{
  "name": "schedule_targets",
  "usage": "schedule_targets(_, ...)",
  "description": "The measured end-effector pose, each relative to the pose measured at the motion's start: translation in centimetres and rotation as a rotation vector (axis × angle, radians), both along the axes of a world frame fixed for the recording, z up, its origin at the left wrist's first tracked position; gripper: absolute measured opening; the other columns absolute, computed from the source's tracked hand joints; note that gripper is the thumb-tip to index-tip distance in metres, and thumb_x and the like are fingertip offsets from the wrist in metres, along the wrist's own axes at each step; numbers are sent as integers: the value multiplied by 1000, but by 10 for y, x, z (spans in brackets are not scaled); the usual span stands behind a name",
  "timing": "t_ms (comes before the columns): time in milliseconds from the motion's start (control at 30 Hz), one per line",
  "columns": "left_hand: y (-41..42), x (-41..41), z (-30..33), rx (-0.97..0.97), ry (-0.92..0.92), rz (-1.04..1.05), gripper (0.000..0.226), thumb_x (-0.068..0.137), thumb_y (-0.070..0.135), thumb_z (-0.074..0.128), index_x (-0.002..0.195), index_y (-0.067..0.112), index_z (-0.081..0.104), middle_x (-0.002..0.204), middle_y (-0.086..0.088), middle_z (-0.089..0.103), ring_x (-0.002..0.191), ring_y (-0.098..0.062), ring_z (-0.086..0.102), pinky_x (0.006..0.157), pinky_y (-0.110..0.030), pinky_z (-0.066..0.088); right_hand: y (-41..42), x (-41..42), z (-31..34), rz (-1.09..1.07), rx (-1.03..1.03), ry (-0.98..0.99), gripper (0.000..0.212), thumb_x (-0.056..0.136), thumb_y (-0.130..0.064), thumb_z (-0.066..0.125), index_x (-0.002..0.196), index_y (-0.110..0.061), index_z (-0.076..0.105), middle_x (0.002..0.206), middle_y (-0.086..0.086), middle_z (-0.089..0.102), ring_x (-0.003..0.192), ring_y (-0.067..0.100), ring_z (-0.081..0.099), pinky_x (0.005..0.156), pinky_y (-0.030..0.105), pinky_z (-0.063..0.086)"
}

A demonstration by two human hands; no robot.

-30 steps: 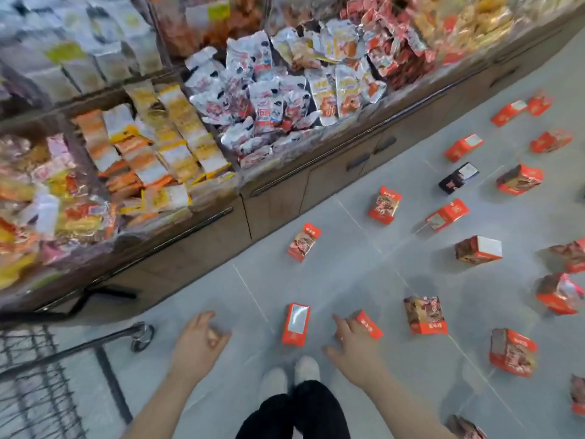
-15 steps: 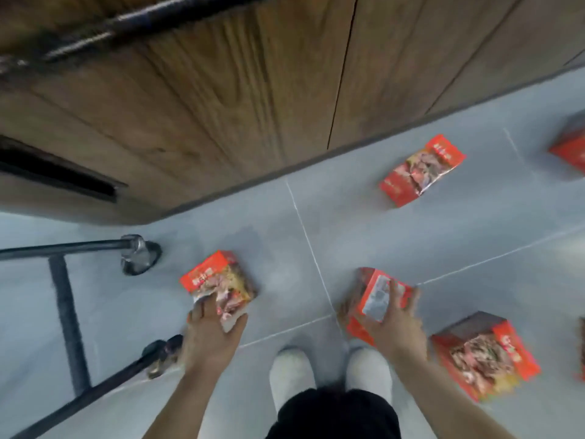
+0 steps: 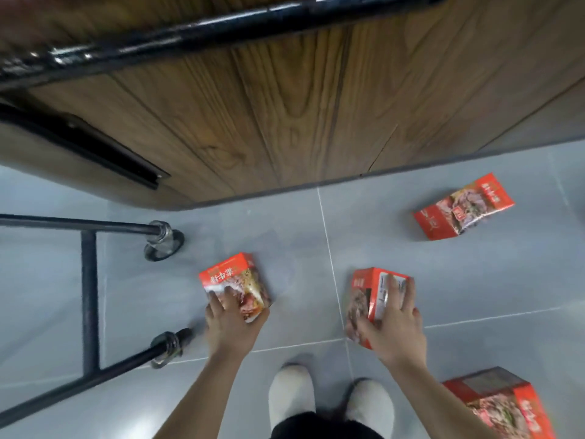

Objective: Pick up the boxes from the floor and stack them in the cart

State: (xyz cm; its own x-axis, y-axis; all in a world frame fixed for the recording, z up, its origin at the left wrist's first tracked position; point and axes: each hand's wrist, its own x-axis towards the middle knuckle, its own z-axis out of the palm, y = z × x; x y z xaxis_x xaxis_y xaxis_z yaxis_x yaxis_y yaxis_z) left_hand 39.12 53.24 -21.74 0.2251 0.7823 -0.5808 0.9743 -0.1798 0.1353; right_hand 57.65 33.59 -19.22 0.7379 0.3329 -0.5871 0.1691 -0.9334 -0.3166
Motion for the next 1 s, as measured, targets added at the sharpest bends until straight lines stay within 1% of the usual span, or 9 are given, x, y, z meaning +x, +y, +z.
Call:
schedule_targets(100,16,10,-23,-8,34,239,128,53,72,74,148,18,7,154,-18,-3,141,-36,7,103,-57,30,27,15,-4,156,35,-11,96,79,-51,64,150,-31,3,159,-1,-9,133,32,28,97,44,41)
schedule_targets(167,24,13,-47,38,42,386,140,44,73,77,148,21,-1,154,-20,-5,140,-37,9,101,-60,31,43,20,-18,234,62,-25,97,78,-52,64,150,-33,2,158,-5,-11,135,27,26,95,42,43)
schedule_targets(300,26,25,-82,117,31,495,151,36,74,79,147,21,-10,141,-23,22,124,-41,33,92,-58,40,62,24,-46,289,65,-11,97,75,-51,65,149,-36,4,158,-10,-10,135,23,28,95,39,43)
schedule_targets(367,24,27,-78,144,18,503,148,37,69,81,147,20,-6,130,-22,31,119,-40,37,88,-55,42,63,25,-49,303,74,-4,97,73,-50,67,149,-36,8,158,-11,-6,134,23,31,96,39,42)
schedule_targets(433,23,27,-58,97,-9,492,143,42,68,79,147,21,-5,129,-20,31,120,-40,37,90,-54,41,60,29,-36,328,62,10,95,73,-51,67,148,-36,10,158,-11,-3,132,25,36,96,40,42)
schedule_targets(567,4,23,23,13,-43,389,136,47,64,76,147,24,-8,129,-17,30,121,-39,36,93,-50,43,50,36,38,395,15,46,95,73,-53,67,148,-34,12,158,-10,3,130,26,41,97,41,43)
schedule_targets(700,-15,26,152,-57,-90,315,135,51,63,76,146,29,-14,129,-12,27,122,-37,33,95,-51,40,48,49,162,495,-7,37,93,71,-54,66,147,-36,15,158,-13,4,131,24,41,96,40,42)
schedule_targets(833,-43,22,302,51,-166,196,134,50,68,72,147,28,-10,132,-10,28,118,-36,37,93,-49,39,38,56,301,634,49,-24,89,71,-53,67,144,-38,19,158,-15,3,133,23,37,92,41,45)
schedule_targets(1000,-67,3,436,165,-243,48,133,48,60,73,148,28,-8,137,-10,27,121,-35,36,95,-49,38,29,46,434,709,113,-65,89,74,-52,68,146,-34,19,159,-10,6,136,25,35,95,44,44)
